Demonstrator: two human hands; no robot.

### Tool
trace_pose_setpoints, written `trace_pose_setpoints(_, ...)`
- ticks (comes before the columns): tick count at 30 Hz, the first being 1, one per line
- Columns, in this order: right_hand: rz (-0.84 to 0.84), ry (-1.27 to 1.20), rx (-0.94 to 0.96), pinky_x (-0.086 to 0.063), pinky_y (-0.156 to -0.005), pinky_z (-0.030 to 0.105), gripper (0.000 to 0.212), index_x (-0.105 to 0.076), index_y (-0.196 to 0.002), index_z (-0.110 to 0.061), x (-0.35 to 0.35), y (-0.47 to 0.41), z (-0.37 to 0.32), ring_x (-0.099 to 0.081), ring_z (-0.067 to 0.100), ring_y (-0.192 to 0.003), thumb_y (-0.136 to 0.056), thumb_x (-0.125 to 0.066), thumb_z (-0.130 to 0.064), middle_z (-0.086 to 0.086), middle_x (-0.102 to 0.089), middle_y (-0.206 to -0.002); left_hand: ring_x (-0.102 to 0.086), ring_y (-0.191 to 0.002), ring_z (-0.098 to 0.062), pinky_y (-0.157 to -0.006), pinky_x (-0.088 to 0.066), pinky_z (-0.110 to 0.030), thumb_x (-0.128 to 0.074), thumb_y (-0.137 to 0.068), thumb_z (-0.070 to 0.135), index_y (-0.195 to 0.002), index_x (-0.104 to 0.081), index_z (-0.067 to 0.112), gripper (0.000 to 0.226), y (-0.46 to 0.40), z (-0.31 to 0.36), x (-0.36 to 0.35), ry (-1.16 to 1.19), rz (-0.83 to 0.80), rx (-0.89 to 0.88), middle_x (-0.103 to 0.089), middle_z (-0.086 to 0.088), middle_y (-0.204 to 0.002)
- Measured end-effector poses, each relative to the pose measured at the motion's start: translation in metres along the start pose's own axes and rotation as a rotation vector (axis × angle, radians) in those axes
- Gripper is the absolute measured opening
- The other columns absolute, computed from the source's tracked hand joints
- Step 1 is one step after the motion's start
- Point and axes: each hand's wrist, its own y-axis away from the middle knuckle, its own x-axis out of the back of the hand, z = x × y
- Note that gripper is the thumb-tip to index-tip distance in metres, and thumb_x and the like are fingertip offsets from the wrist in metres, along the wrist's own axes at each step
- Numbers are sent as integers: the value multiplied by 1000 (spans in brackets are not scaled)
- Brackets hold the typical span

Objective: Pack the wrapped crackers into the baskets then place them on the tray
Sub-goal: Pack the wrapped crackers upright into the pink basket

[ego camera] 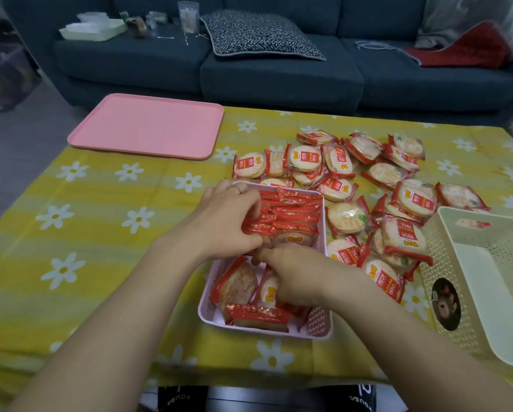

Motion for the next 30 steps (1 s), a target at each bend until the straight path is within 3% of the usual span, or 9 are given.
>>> trace_pose_setpoints(4, 81, -31, 23, -50, -82, 33, 35, -63, -112, -28, 21, 12, 2, -59, 26, -107, -79, -61, -16, 3, -65, -113, -53, -83, -18, -70, -31, -30, -69, -70, 42, -78, -54, 25, 24, 3, 0, 8, 36, -84, -2, -55, 12, -70)
trace_pose_setpoints(8, 311, -94, -17, -51, -76, 38, 32, -58, -109, -24, 38, 25, 9, -61, 25, -98, -78, -64, -19, -2, -64, -100, -55, -75, -20, -56, -26, -22, -66, -68, 50, -77, -54, 23, 30, 6, 6, 18, -116, -125, -1, -60, 7, -71)
trace_pose_setpoints(14, 542, 82, -49, -49, -70, 38, 37, -54, -117, -19, 30, 20, 19, -59, 31, -100, -81, -57, -16, 2, -58, -110, -62, -92, -21, -79, -31, -35, -69, -71, 51, -87, -52, 27, 33, 7, 12, 12, -326, -239, 42, -61, 9, -83)
trace_pose_setpoints(17, 600, 296, -53, -30, -65, 35, 24, -60, -98, -15, 20, 14, 23, -60, 34, -87, -74, -60, -13, 6, -63, -95, -62, -98, -20, -82, -29, -35, -72, -73, 52, -87, -46, 29, 37, 8, 11, 10, -338, -291, 60, -65, 9, -95)
trace_pose_setpoints(19, 625, 408, -86, -27, -63, 35, 22, -58, -85, -15, 16, 11, 24, -58, 33, -77, -65, -65, -14, 5, -65, -80, -61, -99, -20, -82, -29, -34, -74, -73, 53, -85, -44, 29, 40, 10, 10, 10, -326, -316, 75, -64, 9, -95)
trace_pose_setpoints(23, 624, 429, -102, -34, -62, 37, 37, -58, -100, -15, 12, 8, 24, -58, 34, -74, -65, -68, -13, 8, -63, -81, -58, -93, -20, -81, -31, -34, -71, -77, 48, -89, -49, 28, 32, 8, 7, 9, -248, -319, 84, -59, 11, -88)
trace_pose_setpoints(26, 619, 443, -88, -28, -63, 36, 46, -57, -112, -18, 10, 8, 26, -59, 33, -74, -68, -68, -13, 9, -59, -87, -56, -88, -19, -79, -33, -33, -67, -82, 43, -92, -57, 27, 21, 7, 5, 12, -159, -295, 73, -62, 11, -85)
trace_pose_setpoints(30, 630, 473, -83, -27, -63, 36, 33, -60, -105, -18, 9, 7, 27, -58, 33, -73, -72, -61, -14, 10, -58, -85, -53, -81, -17, -77, -29, -31, -61, -87, 38, -95, -65, 30, 12, 8, -2, 12, -105, -219, 55, -60, 10, -77)
